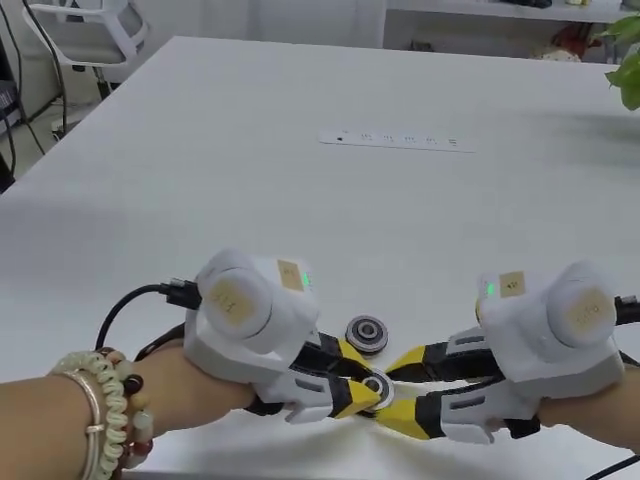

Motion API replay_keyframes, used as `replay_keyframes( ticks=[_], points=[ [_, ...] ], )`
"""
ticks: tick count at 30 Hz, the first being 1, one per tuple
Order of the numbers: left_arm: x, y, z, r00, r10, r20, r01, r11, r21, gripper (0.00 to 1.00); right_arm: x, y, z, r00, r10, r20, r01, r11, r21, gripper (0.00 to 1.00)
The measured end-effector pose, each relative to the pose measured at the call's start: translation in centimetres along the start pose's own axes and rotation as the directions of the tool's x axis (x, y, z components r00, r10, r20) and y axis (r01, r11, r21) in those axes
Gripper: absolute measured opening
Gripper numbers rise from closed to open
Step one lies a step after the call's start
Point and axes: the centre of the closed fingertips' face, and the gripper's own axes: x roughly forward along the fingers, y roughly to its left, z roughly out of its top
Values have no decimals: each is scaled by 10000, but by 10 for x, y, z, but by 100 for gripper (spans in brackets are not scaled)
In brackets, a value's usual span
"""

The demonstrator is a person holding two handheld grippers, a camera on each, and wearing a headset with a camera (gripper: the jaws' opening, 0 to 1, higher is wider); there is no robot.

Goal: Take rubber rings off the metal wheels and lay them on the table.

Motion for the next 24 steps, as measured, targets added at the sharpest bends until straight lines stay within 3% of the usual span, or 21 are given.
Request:
replay_keyframes(
  ticks=[9, 12, 17, 21, 24],
  points=[
    [1, 1, 0, 10000, 3, 13, -3, 10000, -10, 14, -8, -1, -8, 9996, 146, -235, -154, 9992, -372, 15],
    [1, 1, 0, 10000, 35, 22, -35, 10000, -46, 14, -10, -2, -10, 9994, 153, -302, -162, 9995, -269, 8],
    [1, 1, 0, 10000, 44, 25, -44, 10000, -68, 14, -10, -2, -10, 9992, 169, -360, -172, 9998, -95, 7],
    [1, 2, 0, 10000, 42, 32, -42, 10000, -58, 14, -11, -2, -12, 9989, 184, -423, -190, 9997, -143, 0],
    [1, 2, 0, 10000, 35, 44, -35, 10000, -55, 14, -10, -1, -13, 9986, 218, -492, -206, 9995, 244, 0]
  ],
)
